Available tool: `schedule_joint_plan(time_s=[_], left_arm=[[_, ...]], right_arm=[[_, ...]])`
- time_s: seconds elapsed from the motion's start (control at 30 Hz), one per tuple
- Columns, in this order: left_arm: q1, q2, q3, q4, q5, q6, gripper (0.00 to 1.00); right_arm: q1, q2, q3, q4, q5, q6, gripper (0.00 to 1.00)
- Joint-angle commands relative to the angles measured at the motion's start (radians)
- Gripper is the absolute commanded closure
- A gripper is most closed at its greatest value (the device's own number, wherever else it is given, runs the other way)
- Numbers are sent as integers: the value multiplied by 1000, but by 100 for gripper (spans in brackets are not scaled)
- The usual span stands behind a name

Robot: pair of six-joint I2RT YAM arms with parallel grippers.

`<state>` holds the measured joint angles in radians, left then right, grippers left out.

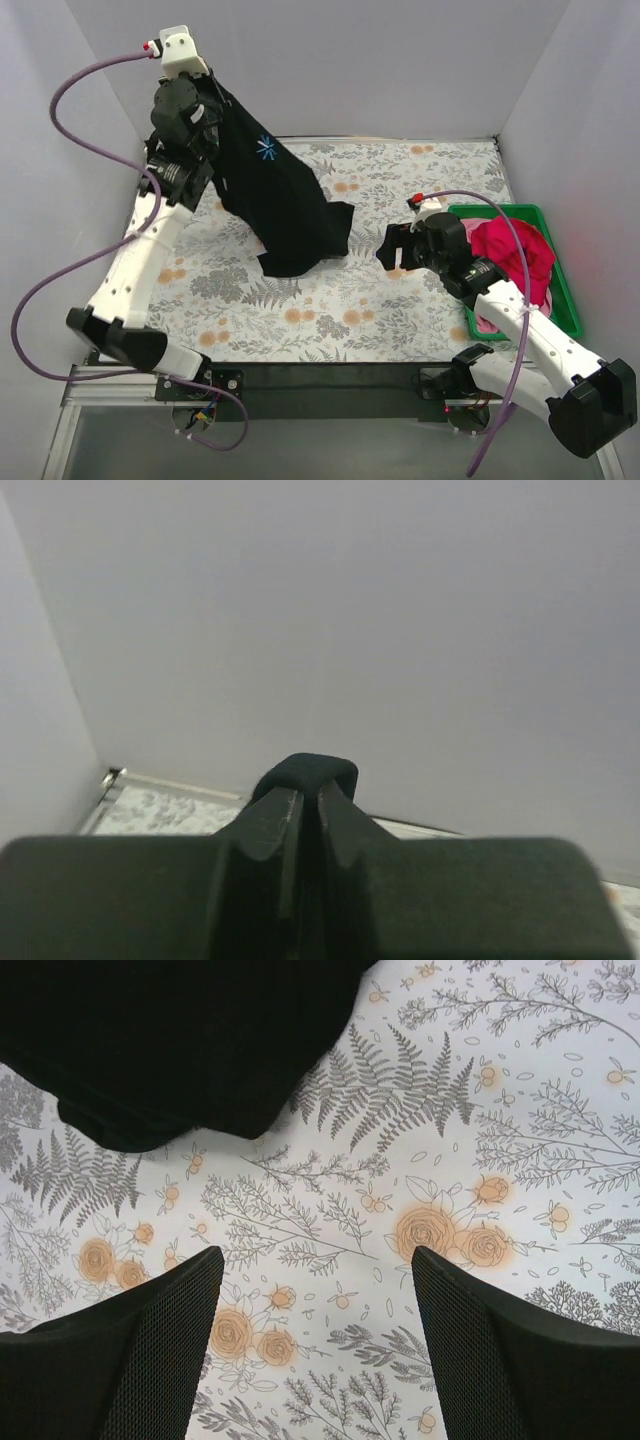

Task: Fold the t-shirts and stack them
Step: Move the tshirt to the center of the board, then flatten the tshirt out

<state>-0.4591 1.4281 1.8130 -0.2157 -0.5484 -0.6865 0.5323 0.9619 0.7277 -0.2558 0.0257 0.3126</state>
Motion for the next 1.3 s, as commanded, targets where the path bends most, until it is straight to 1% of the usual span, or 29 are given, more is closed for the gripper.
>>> schedule_joint_plan(time_s=[0.0, 0.03, 0.07, 0.1, 0.13, 0.17, 0.2, 0.23, 0.27, 0.33, 0.37, 0.4, 0.43, 0.5, 0.53, 0.57, 0.63, 0.67, 0.7, 0.77, 0.83, 0.87, 1.0, 1.07, 1.27], left_arm=[[131, 144, -84, 113, 113, -22, 88], [172, 181, -72, 114, 119, -36, 85], [192, 227, -22, 104, 139, -83, 80], [207, 303, 8, 63, 149, -119, 65], [233, 348, 38, 32, 159, -146, 54], [241, 385, 114, -6, 163, -194, 45], [244, 447, 146, -98, 156, -211, 38], [244, 463, 167, -138, 156, -229, 29], [244, 468, 170, -174, 160, -254, 27], [244, 425, 85, -234, 179, -313, 25], [244, 392, 39, -246, 189, -336, 24], [244, 358, -97, -254, 202, -379, 24], [244, 274, -163, -251, 221, -401, 24], [244, 197, -304, -249, 249, -433, 24], [244, 151, -434, -251, 267, -465, 24], [244, 78, -492, -254, 277, -481, 23], [244, 2, -602, -263, 272, -510, 23], [244, -59, -694, -264, 262, -546, 23], [246, -83, -743, -269, 246, -567, 23], [258, -138, -847, -286, 231, -654, 23], [281, -162, -903, -284, 225, -699, 23], [290, -169, -956, -277, 211, -734, 23], [344, -172, -1043, -203, 238, -775, 23], [362, -144, -1057, -182, 249, -783, 23], [367, -57, -1080, -123, 317, -789, 24]], right_arm=[[5, 5, 29, -22, -10, -9, 31], [5, 8, 29, -25, -16, -9, 31], [5, 12, 27, -26, -18, -9, 31], [5, 15, 29, -34, -18, -10, 31], [5, 18, 27, -37, -18, -15, 31], [5, 23, 26, -45, -18, -20, 31], [3, 26, 26, -56, -18, -23, 31], [5, 23, 24, -62, -18, -26, 31], [6, 23, 21, -63, -18, -27, 31], [6, 21, 6, -63, -18, -29, 31], [6, 23, 3, -63, -47, -30, 31], [8, 29, -4, -62, -52, -36, 31], [8, 34, -5, -60, -55, -41, 31], [8, 63, -5, -54, -53, -50, 31], [8, 73, 1, -48, -50, -58, 31], [8, 105, 9, -30, -49, -64, 32], [8, 142, 42, -11, -47, -69, 33], [8, 185, 56, 7, -53, -72, 34], [9, 207, 67, 18, -55, -72, 34], [9, 270, 102, 39, -81, -70, 36], [8, 325, 125, 67, -105, -72, 38], [9, 342, 139, 75, -136, -72, 39], [17, 423, 167, 124, -197, -73, 41], [27, 474, 182, 144, -217, -79, 42], [44, 592, 219, 208, -263, -69, 41]])
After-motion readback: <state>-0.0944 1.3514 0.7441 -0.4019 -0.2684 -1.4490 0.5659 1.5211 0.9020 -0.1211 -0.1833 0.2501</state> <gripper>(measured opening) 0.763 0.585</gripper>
